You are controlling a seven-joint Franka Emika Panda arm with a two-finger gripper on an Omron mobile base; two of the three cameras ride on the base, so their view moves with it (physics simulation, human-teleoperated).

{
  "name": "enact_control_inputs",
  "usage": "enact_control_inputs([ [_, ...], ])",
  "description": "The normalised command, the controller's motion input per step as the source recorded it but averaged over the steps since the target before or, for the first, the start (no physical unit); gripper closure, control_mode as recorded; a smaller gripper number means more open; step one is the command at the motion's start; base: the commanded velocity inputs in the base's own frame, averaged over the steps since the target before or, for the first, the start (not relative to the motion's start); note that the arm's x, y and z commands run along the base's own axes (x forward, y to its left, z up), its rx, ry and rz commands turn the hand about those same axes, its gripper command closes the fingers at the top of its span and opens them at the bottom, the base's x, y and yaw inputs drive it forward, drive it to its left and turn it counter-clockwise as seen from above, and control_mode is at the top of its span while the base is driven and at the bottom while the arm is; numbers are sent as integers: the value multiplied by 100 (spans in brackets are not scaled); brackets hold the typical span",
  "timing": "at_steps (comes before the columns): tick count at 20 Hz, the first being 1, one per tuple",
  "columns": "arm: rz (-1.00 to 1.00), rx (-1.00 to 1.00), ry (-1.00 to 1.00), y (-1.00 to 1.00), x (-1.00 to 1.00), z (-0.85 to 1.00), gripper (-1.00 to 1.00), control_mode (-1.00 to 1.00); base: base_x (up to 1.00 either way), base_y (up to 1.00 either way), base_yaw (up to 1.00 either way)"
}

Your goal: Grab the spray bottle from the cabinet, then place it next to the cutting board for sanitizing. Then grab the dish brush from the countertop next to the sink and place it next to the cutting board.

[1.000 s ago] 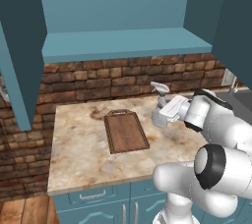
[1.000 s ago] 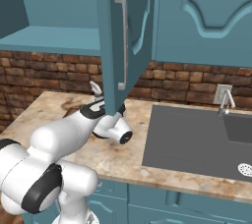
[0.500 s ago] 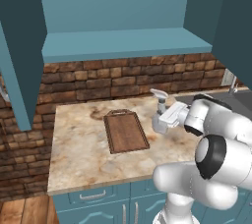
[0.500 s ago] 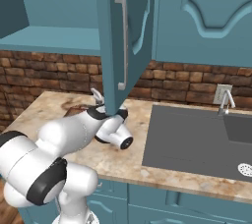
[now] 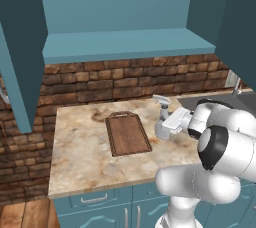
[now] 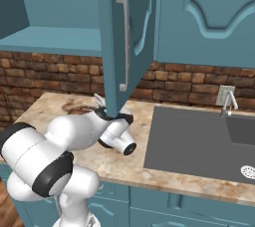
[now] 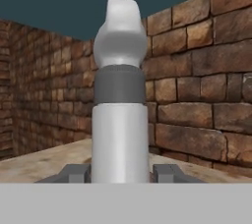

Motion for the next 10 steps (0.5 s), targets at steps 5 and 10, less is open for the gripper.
enact_control_inputs([
  [5,0,0,0,-1,-1,-28,100,-100,0,0,0],
  [10,0,0,0,0,-40,-14,-100,-100,0,0,0],
])
